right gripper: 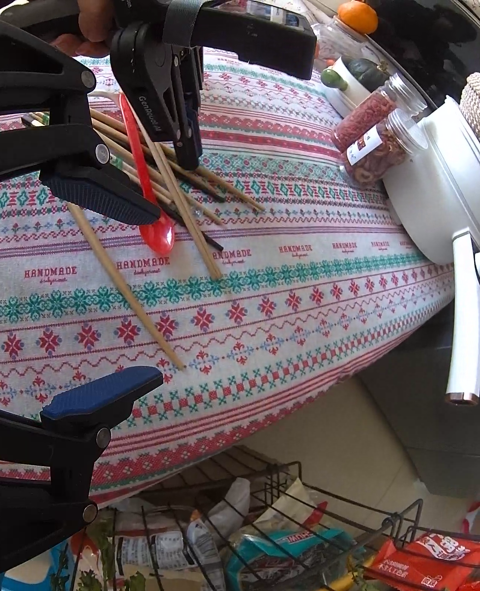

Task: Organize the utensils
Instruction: 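Lower the left tool onto the chopstick pile and grasp wooden chopsticks, then lift the chopsticks upright with the left tool over the pink basket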

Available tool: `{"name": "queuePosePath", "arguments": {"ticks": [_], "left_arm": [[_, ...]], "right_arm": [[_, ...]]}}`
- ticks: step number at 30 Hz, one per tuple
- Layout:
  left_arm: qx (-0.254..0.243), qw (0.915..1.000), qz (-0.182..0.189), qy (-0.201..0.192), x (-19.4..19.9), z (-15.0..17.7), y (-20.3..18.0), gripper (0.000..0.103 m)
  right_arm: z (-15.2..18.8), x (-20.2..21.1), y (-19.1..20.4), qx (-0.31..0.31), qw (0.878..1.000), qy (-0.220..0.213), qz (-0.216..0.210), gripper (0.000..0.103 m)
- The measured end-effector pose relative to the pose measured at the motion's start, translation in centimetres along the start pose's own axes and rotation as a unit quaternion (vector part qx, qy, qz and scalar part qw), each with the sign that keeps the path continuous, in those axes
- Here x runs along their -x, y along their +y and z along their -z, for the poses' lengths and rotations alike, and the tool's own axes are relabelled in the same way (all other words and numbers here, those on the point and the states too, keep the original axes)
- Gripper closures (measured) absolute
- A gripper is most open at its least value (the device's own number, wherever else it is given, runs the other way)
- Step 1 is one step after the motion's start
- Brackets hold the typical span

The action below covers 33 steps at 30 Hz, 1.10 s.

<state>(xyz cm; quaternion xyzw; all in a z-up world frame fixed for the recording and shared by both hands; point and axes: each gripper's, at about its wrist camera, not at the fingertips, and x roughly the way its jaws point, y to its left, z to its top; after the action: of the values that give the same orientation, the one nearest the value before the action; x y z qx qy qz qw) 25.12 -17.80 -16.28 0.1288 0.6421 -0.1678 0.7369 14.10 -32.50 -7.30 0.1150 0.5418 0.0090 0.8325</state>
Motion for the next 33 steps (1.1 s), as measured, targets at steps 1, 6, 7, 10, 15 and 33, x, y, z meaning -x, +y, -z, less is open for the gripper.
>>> {"name": "queuePosePath", "arguments": {"ticks": [1, 6, 7, 10, 15, 33], "left_arm": [[-0.005, 1.0000, -0.006, -0.001, -0.1, 0.0, -0.2, 0.094], [-0.013, 0.9992, -0.032, -0.019, -0.1, 0.1, -1.2, 0.095], [-0.013, 0.9988, -0.037, -0.030, 0.3, 0.3, -1.3, 0.095], [-0.012, 0.9968, -0.036, -0.070, 3.5, 1.9, -1.4, 0.095], [-0.001, 0.9858, -0.026, -0.166, 10.3, 5.3, -0.2, 0.096], [0.053, 0.9451, 0.047, -0.319, 20.6, 18.7, 4.2, 0.097]], "right_arm": [[0.0, -0.1, 0.1, 0.000, 1.000, 0.001, 0.001, 0.034], [0.2, -0.8, 0.3, 0.006, 1.000, 0.007, 0.007, 0.034], [0.2, -1.0, 0.3, 0.005, 1.000, 0.010, 0.008, 0.034], [0.3, -1.4, -0.1, -0.006, 1.000, 0.017, -0.002, 0.034], [0.5, -1.9, -0.8, -0.031, 0.999, 0.025, -0.010, 0.034], [2.1, -7.1, 2.2, -0.009, 0.994, 0.068, 0.088, 0.058]]}}
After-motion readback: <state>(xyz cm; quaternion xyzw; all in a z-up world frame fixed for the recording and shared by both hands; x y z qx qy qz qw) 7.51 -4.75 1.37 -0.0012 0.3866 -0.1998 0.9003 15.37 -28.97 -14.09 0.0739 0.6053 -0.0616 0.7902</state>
